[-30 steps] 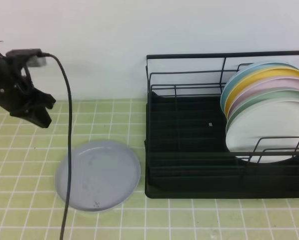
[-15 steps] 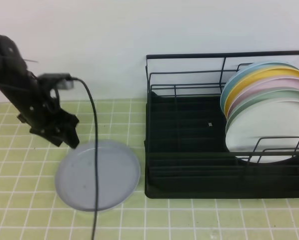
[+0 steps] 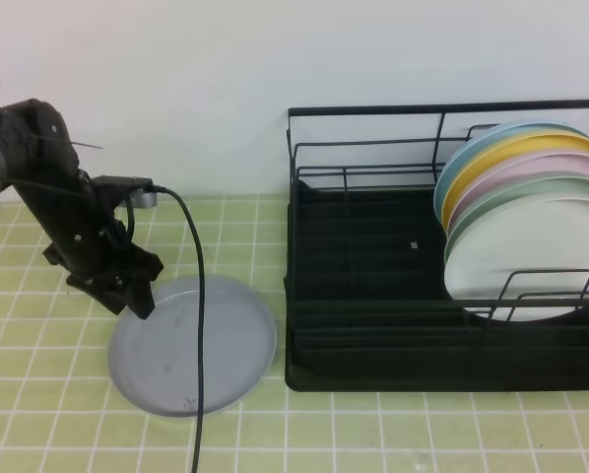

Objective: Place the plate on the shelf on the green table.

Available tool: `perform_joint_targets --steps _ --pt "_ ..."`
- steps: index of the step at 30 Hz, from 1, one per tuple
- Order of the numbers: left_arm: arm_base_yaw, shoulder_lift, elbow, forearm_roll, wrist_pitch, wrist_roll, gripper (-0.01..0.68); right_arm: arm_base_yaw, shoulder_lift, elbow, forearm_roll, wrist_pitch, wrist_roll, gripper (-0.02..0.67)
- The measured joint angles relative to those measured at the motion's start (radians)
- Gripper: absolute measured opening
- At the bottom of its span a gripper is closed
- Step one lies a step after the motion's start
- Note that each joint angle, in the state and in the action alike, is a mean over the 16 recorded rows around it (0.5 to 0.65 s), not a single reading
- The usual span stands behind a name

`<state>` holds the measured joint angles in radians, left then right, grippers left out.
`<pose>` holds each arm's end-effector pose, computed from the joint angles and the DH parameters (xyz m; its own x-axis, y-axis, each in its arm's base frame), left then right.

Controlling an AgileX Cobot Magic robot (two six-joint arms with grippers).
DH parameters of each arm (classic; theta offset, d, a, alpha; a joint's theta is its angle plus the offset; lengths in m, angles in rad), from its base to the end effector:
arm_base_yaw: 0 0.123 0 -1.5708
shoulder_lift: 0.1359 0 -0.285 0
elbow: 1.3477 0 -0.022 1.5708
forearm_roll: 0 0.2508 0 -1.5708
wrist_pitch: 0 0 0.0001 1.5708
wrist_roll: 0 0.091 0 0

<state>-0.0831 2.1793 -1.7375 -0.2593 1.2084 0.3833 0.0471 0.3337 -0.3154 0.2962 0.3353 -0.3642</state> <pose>0.4342 -0.0581 0.1778 -0.9306 0.3556 -0.0868 0.3661 0.9032 -0.2243 0.0817 0.0126 0.2684 -0.2373 -0.0944 -0.9668 -0.1601 0.9855 -0.0569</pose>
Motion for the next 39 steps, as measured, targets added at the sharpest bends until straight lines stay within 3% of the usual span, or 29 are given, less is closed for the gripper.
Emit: perform_joint_targets --steps 9,25,39 --pt "0.000 0.034 0.000 -0.010 -0.008 -0.016 0.287 0.000 0.000 0.000 0.000 0.000 0.000 -0.003" --pt "0.000 0.036 0.000 0.037 -0.017 -0.020 0.026 0.000 0.000 0.000 0.000 0.001 -0.001 -0.003" --pt "0.038 -0.070 -0.039 0.071 0.004 -0.019 0.001 0.000 0.000 0.000 0.000 -0.004 -0.002 -0.003"
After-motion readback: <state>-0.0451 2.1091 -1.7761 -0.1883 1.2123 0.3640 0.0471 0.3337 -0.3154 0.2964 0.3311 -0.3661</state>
